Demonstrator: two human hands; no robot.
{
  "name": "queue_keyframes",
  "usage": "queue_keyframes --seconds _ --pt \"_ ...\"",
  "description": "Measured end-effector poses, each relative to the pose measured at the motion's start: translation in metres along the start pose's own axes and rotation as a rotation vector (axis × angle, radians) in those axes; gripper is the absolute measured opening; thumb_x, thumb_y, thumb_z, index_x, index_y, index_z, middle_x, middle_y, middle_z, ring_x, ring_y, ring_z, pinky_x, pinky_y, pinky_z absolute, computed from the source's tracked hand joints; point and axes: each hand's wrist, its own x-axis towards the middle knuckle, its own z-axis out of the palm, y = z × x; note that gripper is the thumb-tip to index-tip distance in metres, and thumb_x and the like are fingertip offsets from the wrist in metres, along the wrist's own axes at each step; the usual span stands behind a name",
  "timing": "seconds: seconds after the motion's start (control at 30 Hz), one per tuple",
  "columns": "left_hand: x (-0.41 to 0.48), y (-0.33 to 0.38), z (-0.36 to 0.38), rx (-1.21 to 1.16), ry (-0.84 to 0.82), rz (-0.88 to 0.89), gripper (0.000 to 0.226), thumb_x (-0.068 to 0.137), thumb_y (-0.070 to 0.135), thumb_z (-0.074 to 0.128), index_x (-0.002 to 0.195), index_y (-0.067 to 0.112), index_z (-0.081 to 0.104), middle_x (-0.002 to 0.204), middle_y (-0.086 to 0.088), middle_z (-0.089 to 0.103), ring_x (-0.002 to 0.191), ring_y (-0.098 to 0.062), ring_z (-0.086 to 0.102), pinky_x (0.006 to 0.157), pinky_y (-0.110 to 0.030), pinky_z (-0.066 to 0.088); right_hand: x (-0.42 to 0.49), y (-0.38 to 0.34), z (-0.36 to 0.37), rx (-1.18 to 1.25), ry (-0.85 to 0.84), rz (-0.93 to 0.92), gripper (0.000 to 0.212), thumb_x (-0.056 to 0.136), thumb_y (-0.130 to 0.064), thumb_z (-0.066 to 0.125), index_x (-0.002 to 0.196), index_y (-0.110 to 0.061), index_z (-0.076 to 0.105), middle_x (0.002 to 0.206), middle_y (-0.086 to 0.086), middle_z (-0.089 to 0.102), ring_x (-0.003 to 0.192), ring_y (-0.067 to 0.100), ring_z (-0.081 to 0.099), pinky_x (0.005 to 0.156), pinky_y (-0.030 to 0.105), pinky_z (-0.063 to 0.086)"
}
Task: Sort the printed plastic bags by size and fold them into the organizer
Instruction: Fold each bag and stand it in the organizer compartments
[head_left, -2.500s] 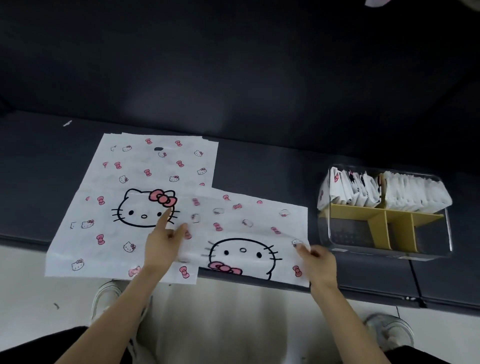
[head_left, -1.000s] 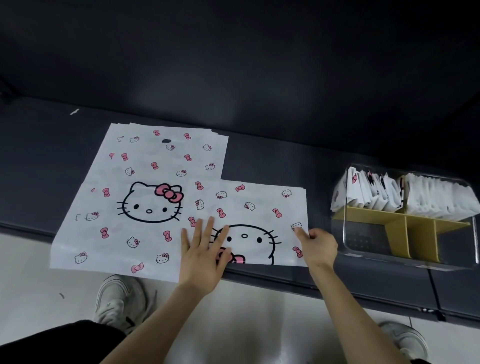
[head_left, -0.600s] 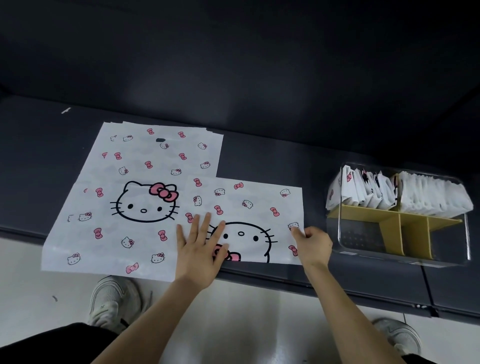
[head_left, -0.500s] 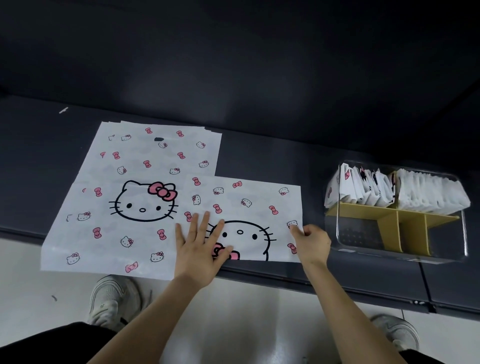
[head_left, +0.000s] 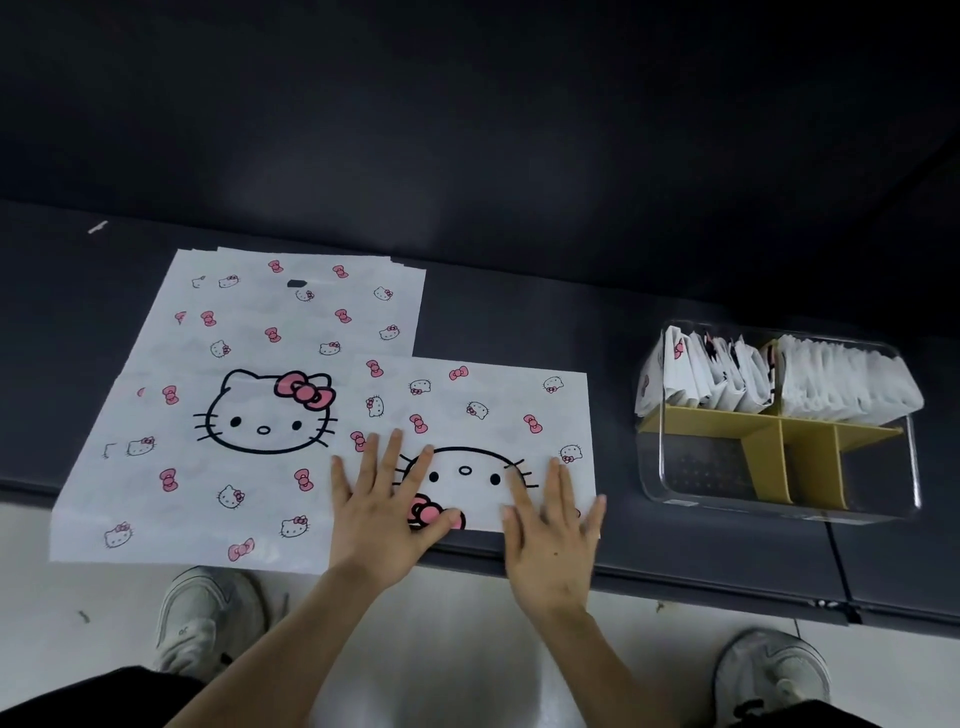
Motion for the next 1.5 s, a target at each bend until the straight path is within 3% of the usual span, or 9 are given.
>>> queue_keyframes --seconds 0.1,0.23,0.33,0.47,0.63,0.83,1.0,1.13,1.5 --pt "0.0 0.0 -0.004 -0.006 -0.048 -0.009 0.082 0.083 0.081 0.016 0.143 0.03 0.038 0.153 -0.009 0.029 0.141 -0.03 0.018 0.11 -0.054 0.003 -0.013 0.036 -0.004 0.024 0.105 0.105 0.053 0.1 -0.048 0.013 0.134 -0.033 0.051 0.145 0.012 0.044 0.136 0.023 0.032 0.113 0.049 0.008" --pt "-0.001 0.0 -0.004 -0.015 -0.052 0.003 0.081 0.084 0.08 0.016 0.143 0.029 0.038 0.152 -0.01 0.031 0.141 -0.031 0.019 0.11 -0.053 0.002 -0.009 0.03 -0.02 0.143 0.286 0.323 0.04 0.089 -0.027 0.058 0.126 -0.011 0.06 0.113 0.02 0.062 0.1 0.039 0.058 0.078 0.048 0.047" --pt "0.002 -0.001 -0.006 -0.026 -0.062 0.008 0.085 0.083 0.082 0.01 0.146 0.029 0.032 0.154 -0.01 0.026 0.143 -0.032 0.017 0.11 -0.053 0.0 0.007 0.008 -0.049 0.408 0.043 0.626 0.052 0.087 -0.015 0.065 0.135 -0.006 0.047 0.112 0.018 0.06 0.104 0.037 0.057 0.073 0.038 0.047" --pt "0.01 -0.015 -0.008 -0.008 -0.038 0.088 0.098 0.061 0.089 -0.02 0.144 0.04 -0.007 0.154 0.002 -0.019 0.143 -0.022 -0.018 0.11 -0.049 -0.019 0.013 0.017 -0.063 0.667 -0.122 0.712 0.023 0.081 -0.02 0.07 0.066 -0.012 0.055 0.06 0.004 0.051 0.056 0.022 0.049 0.052 0.026 0.033" --pt "0.006 0.0 -0.03 -0.177 0.132 0.308 0.072 0.093 0.066 0.016 0.13 0.019 0.056 0.141 -0.017 0.046 0.133 -0.034 0.039 0.115 -0.046 0.012 -0.005 0.025 -0.08 1.266 -0.253 0.933 0.02 0.078 0.0 0.07 0.064 -0.004 0.056 0.049 0.006 0.05 0.033 0.011 0.044 0.035 0.018 0.035" --pt "-0.039 0.055 -0.012 -0.457 0.164 0.397 0.047 0.093 0.057 0.038 0.112 0.026 0.068 0.118 0.004 0.067 0.113 -0.02 0.061 0.099 -0.049 0.041 -0.028 0.005 -0.091 1.641 -0.434 1.086 0.013 0.085 -0.003 0.067 0.073 -0.002 0.06 0.044 0.005 0.055 0.035 0.009 0.054 0.037 0.017 0.046" --pt "-0.047 0.06 -0.015 -1.011 -0.033 -0.112 0.045 0.092 0.049 0.047 0.095 0.011 0.072 0.106 0.009 0.067 0.121 -0.004 0.048 0.099 -0.01 0.026 -0.041 0.014 -0.107 1.472 -0.337 0.844 0.028 0.09 -0.034 0.063 0.101 -0.009 0.062 0.076 0.01 0.072 0.063 0.02 0.068 0.058 0.031 0.056" --pt "-0.041 0.039 -0.038 -1.199 -0.097 -0.241 0.041 0.099 0.032 0.044 0.075 0.001 0.053 0.072 -0.003 0.051 0.07 -0.008 0.042 0.062 -0.015 0.033 -0.027 0.034 -0.106 1.215 -0.114 0.707 0.037 0.083 -0.024 0.072 0.115 -0.016 0.056 0.096 -0.001 0.067 0.089 0.016 0.064 0.082 0.034 0.053" --pt "-0.024 0.023 -0.053 -1.175 -0.121 -0.305 0.032 0.102 0.025 0.039 0.075 0.02 0.054 0.06 0.02 0.053 0.062 0.002 0.046 0.06 -0.007 0.035 0.002 0.038 -0.082 0.93 0.04 0.485 0.009 0.082 -0.01 0.067 0.078 -0.017 0.068 0.072 -0.003 0.07 0.084 0.019 0.066 0.085 0.035 0.051"
